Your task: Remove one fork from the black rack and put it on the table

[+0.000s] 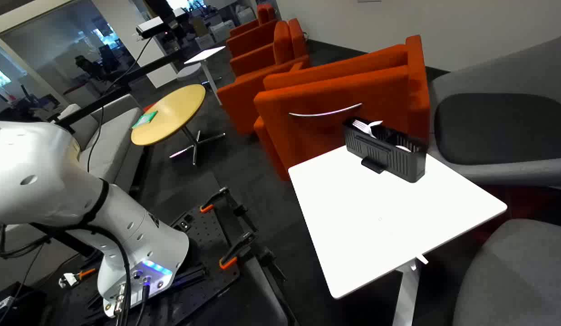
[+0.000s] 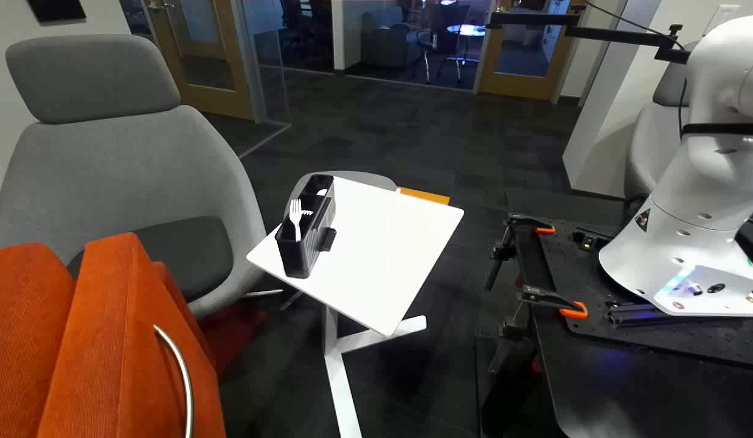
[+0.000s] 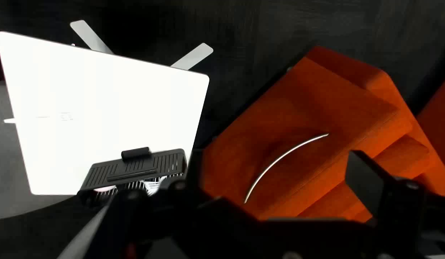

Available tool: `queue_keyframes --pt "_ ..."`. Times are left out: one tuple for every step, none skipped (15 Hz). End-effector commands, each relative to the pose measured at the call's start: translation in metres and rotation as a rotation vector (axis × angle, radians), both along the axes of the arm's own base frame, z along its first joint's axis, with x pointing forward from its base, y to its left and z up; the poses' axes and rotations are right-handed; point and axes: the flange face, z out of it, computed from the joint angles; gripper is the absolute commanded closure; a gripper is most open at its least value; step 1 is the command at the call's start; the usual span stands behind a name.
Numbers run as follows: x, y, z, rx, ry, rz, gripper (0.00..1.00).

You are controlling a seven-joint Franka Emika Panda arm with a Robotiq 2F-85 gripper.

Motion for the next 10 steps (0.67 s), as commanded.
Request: queue_keyframes --pt "0.000 0.000 0.000 0.000 0.000 0.000 0.00" --pt "0.000 0.000 0.000 0.000 0.000 0.000 0.00" --pt "0.000 0.000 0.000 0.000 0.000 0.000 0.00" --pt "0.000 0.000 0.000 0.000 0.000 0.000 0.00" --pt "0.000 0.000 0.000 0.000 0.000 0.000 0.00" --pt "0.000 0.000 0.000 0.000 0.000 0.000 0.00" --pt "0.007 -0.004 -0.001 -0.026 -0.022 -0.017 0.00" --pt "0.012 -0.009 -0.001 -0.042 -0.028 -0.018 0.00" --pt "0.018 -0.014 -0.003 -0.063 -0.034 -0.026 0.00" --pt "0.026 -0.023 -0.007 -0.091 -0.039 -0.037 0.00"
